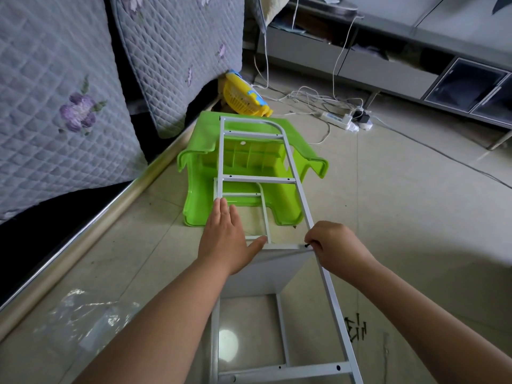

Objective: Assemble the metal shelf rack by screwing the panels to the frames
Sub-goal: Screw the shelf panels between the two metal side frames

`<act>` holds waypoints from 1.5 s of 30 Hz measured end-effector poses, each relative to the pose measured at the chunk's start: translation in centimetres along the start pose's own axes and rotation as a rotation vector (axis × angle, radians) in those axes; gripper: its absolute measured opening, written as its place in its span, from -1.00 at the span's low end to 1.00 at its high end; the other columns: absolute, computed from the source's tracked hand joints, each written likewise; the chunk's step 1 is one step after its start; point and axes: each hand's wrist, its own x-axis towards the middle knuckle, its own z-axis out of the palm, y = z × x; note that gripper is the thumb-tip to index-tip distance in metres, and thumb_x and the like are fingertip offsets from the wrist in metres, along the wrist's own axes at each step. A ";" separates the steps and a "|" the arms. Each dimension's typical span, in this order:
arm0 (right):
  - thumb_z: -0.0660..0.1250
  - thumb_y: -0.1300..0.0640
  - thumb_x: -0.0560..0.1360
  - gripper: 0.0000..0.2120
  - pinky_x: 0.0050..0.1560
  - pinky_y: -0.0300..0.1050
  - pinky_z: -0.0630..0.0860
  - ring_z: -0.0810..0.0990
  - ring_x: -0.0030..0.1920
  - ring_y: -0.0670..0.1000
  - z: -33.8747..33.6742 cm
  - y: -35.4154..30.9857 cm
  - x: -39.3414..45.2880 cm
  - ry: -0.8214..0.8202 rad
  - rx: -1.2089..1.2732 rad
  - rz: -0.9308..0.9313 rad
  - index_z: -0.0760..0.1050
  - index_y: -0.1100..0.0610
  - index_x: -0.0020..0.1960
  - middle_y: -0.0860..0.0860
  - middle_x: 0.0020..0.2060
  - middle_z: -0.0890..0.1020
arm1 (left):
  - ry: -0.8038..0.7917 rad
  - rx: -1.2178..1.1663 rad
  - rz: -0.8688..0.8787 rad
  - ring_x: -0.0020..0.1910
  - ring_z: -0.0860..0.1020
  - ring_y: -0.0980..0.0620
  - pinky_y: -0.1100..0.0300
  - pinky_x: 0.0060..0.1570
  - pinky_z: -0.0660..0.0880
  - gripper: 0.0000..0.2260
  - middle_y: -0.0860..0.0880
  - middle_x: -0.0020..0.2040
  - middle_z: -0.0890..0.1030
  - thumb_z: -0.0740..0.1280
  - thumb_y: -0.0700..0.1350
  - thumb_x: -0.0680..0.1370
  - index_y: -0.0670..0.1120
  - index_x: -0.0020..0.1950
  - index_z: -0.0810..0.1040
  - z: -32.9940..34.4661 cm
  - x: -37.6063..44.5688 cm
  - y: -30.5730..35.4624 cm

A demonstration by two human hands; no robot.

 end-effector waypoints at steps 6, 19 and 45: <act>0.11 0.34 0.50 -0.72 -0.18 -0.21 0.35 0.52 0.01 0.09 0.3 -0.3 0.3 -0.062 -0.098 -0.025 0.54 0.16 0.06 0.06 0.02 0.53 | -0.013 0.031 -0.015 0.50 -0.27 -0.15 0.06 0.47 -0.18 -0.19 -0.27 0.51 -0.21 -0.06 0.33 0.54 -0.27 0.51 -0.13 0.2 -0.1 0.1; 0.09 0.44 0.46 -0.78 -0.28 -0.13 0.27 0.33 -0.12 0.07 -1.0 -2.9 -0.4 -0.175 -0.344 -0.141 0.37 0.18 -0.04 0.04 -0.34 0.18 | -0.004 0.005 -0.019 0.50 -0.27 -0.14 0.06 0.47 -0.18 -0.20 -0.26 0.51 -0.20 -0.04 0.32 0.54 -0.27 0.52 -0.10 0.4 -0.2 0.1; 0.30 0.40 0.22 -0.86 -0.53 -0.16 0.44 0.56 -0.44 0.12 2.0 0.7 -1.5 0.182 -0.013 -0.140 0.55 0.19 -0.35 0.06 -0.44 0.56 | 0.011 0.119 0.479 0.11 0.48 -0.11 0.12 -0.08 0.33 -0.69 -0.11 0.07 0.57 0.07 0.06 0.63 -0.13 0.02 0.48 -0.7 -1.3 0.2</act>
